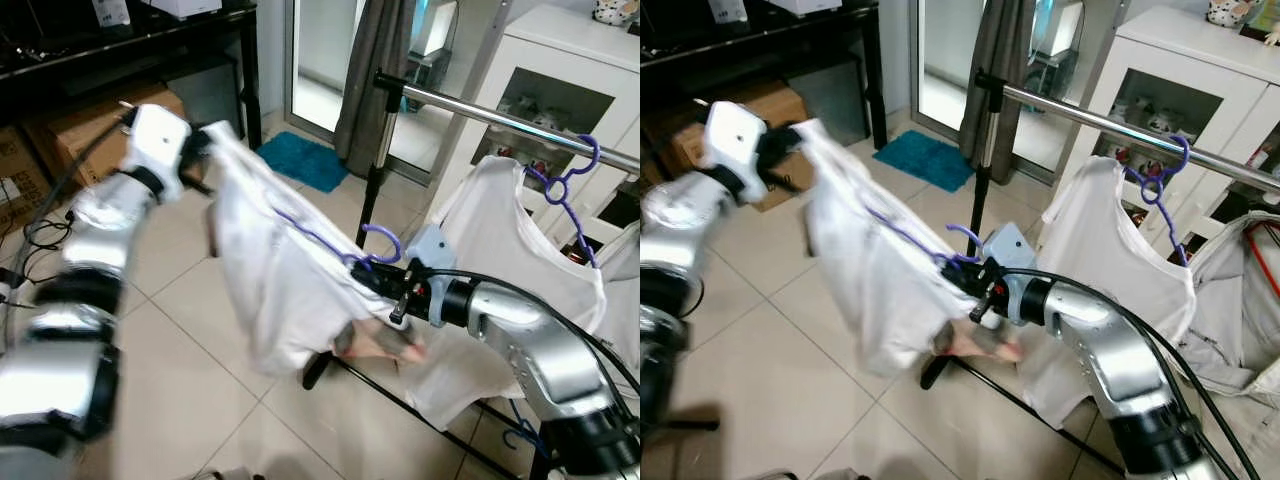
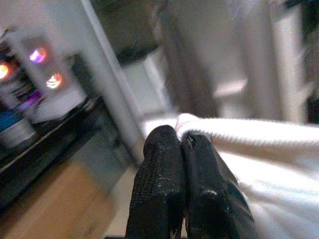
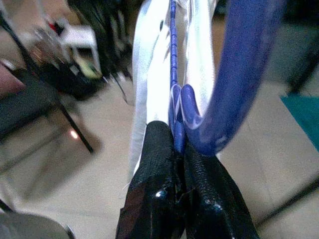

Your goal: Hang hanger

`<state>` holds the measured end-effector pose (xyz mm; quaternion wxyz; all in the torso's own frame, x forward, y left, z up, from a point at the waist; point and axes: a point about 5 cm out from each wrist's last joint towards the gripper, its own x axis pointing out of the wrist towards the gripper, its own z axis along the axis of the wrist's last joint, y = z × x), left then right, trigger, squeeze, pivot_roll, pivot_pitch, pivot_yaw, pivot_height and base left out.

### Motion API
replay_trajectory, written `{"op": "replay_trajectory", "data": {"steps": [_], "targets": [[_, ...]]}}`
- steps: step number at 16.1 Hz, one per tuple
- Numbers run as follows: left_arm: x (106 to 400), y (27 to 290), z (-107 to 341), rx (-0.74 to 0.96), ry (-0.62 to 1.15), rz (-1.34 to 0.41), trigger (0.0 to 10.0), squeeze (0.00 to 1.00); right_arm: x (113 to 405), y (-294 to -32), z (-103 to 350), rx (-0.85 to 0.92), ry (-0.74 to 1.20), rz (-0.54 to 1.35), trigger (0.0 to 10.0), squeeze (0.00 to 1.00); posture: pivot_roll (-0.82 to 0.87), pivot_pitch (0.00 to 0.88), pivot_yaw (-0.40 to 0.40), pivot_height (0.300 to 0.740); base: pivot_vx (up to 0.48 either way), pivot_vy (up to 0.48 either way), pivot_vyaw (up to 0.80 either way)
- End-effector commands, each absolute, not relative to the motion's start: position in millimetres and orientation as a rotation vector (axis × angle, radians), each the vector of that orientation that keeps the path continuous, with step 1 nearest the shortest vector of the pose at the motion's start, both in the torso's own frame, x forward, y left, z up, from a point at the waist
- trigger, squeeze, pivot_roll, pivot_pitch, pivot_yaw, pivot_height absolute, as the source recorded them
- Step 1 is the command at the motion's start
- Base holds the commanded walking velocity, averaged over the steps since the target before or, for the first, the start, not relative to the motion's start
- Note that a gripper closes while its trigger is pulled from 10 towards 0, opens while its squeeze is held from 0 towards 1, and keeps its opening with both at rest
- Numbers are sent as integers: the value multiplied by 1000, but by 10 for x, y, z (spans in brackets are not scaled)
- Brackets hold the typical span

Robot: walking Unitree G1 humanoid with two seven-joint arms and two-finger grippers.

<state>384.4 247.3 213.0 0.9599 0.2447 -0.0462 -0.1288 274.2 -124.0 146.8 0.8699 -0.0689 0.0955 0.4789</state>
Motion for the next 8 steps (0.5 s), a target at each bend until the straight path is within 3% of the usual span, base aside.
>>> {"op": "replay_trajectory", "data": {"steps": [1, 5, 8], "targets": [[3832, 2764, 2282, 496, -85, -91, 0, 0, 2684, -1421, 1400, -137, 260, 990, 0, 0, -154, 0, -31, 740, 0, 0, 0], [3767, 2859, 1882, 434, 74, -47, 0, 0, 2601, -1348, 1472, -74, 229, 1060, 0, 0, -159, 0, -37, 740, 0, 0, 0], [3793, 2300, 1528, 375, 99, -268, 0, 0, 2780, -1363, 1476, -27, 228, 883, 0, 0, -160, 0, -44, 740, 0, 0, 0]]}}
